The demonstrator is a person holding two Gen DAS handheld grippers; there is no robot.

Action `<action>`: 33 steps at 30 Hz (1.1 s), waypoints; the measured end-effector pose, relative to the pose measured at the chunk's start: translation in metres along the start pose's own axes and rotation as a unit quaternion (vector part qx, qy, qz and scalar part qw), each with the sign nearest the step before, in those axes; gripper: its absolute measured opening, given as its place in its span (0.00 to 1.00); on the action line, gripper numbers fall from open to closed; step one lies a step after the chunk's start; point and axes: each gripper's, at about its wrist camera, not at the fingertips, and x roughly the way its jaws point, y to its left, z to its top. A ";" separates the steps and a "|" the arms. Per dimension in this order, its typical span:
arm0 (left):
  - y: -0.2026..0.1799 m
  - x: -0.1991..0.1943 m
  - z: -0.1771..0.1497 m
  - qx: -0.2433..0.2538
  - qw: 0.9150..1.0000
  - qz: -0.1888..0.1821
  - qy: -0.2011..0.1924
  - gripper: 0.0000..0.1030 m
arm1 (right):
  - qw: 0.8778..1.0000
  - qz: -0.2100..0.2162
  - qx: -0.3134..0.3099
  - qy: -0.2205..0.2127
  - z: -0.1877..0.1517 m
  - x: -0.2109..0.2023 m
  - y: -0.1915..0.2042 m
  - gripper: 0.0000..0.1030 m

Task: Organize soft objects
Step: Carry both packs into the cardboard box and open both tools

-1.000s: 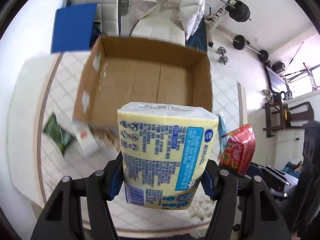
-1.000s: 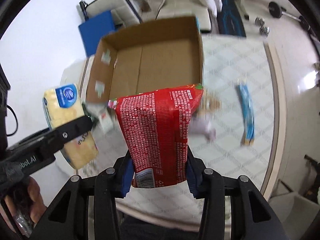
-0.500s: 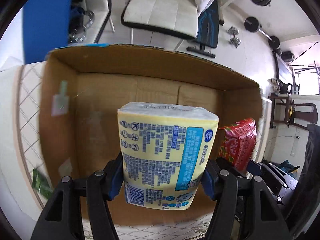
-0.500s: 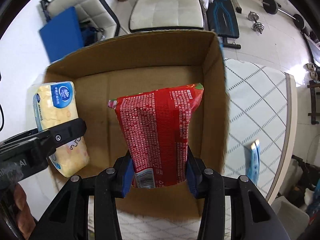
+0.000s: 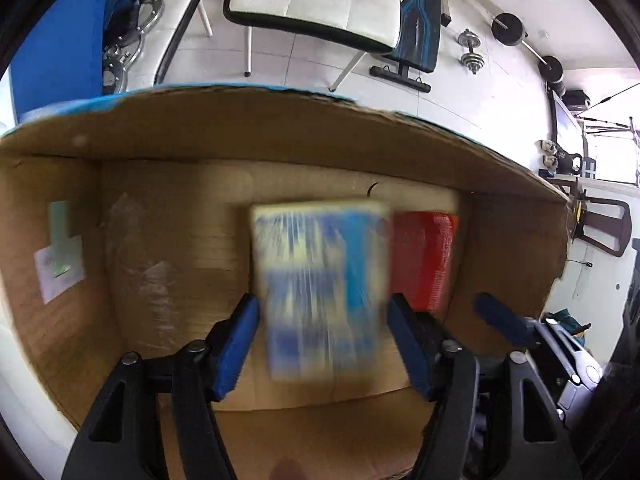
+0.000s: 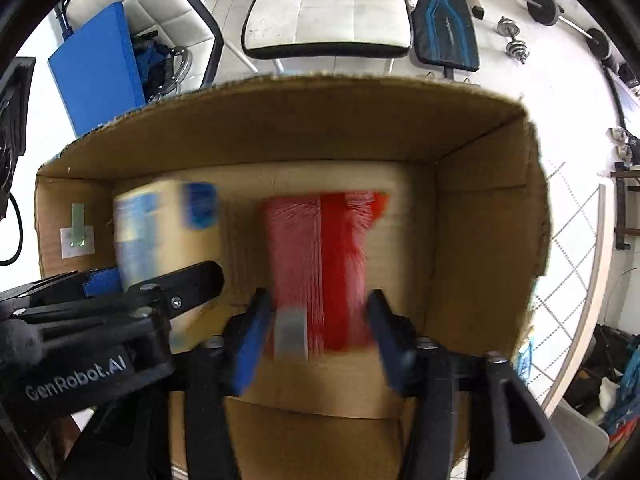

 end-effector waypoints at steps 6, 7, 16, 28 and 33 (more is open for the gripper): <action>-0.002 -0.031 -0.015 0.028 0.997 0.055 -0.047 0.87 | 1.000 -0.018 0.000 -0.008 -0.015 -0.019 0.004 0.79; 0.000 -0.037 -0.019 0.030 0.996 0.060 -0.055 0.96 | 1.000 -0.020 0.000 -0.008 -0.019 -0.022 0.004 0.79; 0.020 -0.083 -0.089 0.041 0.987 0.098 -0.121 0.99 | 0.999 -0.016 -0.004 -0.028 -0.083 -0.054 0.010 0.93; 0.011 -0.118 -0.186 0.034 0.970 0.123 -0.209 0.99 | 0.995 -0.017 -0.024 -0.097 -0.173 -0.107 0.009 0.93; 0.000 -0.131 -0.222 0.040 0.961 0.131 -0.239 0.99 | 0.990 -0.026 -0.030 -0.132 -0.205 -0.133 0.006 0.93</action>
